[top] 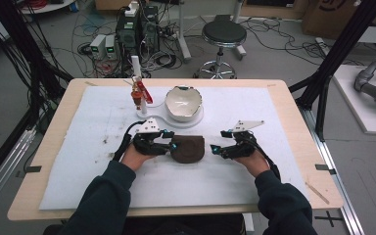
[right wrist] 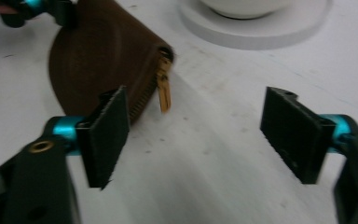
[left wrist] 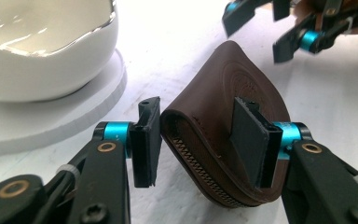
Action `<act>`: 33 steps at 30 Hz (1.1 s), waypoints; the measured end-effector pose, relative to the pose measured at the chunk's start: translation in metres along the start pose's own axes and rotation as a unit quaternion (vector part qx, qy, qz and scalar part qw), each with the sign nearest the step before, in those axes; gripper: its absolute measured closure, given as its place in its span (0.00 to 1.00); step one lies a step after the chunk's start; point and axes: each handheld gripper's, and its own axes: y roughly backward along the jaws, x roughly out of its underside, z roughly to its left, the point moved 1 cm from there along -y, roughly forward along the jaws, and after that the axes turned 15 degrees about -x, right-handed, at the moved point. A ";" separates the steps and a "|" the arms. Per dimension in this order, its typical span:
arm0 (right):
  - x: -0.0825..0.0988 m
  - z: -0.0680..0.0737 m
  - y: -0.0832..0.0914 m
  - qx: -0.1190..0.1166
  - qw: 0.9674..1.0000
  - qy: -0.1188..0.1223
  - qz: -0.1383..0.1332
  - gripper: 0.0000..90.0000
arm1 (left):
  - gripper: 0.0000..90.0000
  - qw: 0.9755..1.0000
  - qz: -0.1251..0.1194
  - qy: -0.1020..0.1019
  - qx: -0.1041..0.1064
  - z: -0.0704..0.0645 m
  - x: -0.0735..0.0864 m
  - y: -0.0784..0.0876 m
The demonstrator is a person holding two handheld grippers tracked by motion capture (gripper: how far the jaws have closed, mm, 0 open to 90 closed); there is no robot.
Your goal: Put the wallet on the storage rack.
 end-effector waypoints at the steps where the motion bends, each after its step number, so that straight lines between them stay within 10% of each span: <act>1: -0.001 0.001 -0.003 -0.012 1.000 0.007 0.002 0.34 | 0.59 1.000 -0.002 -0.001 0.002 -0.001 -0.001 0.000; 8: -0.007 0.008 -0.018 -0.062 0.997 0.041 0.026 0.54 | 0.60 1.000 -0.003 0.001 0.016 -0.004 -0.002 -0.002; 16: -0.007 0.012 -0.020 -0.046 0.996 0.066 0.041 0.56 | 0.57 1.000 0.007 0.018 0.020 -0.001 0.000 -0.003; 23: -0.007 0.016 -0.018 -0.035 0.994 0.093 0.046 0.57 | 0.32 0.993 0.031 0.106 0.030 0.006 0.003 -0.001; 28: -0.007 0.018 -0.018 -0.032 0.992 0.113 0.050 0.58 | 0.33 0.991 0.047 0.110 0.059 0.000 0.007 -0.007; 33: -0.007 0.019 -0.017 -0.032 0.993 0.102 0.050 0.57 | 0.56 0.989 0.051 0.095 0.100 -0.010 0.010 -0.012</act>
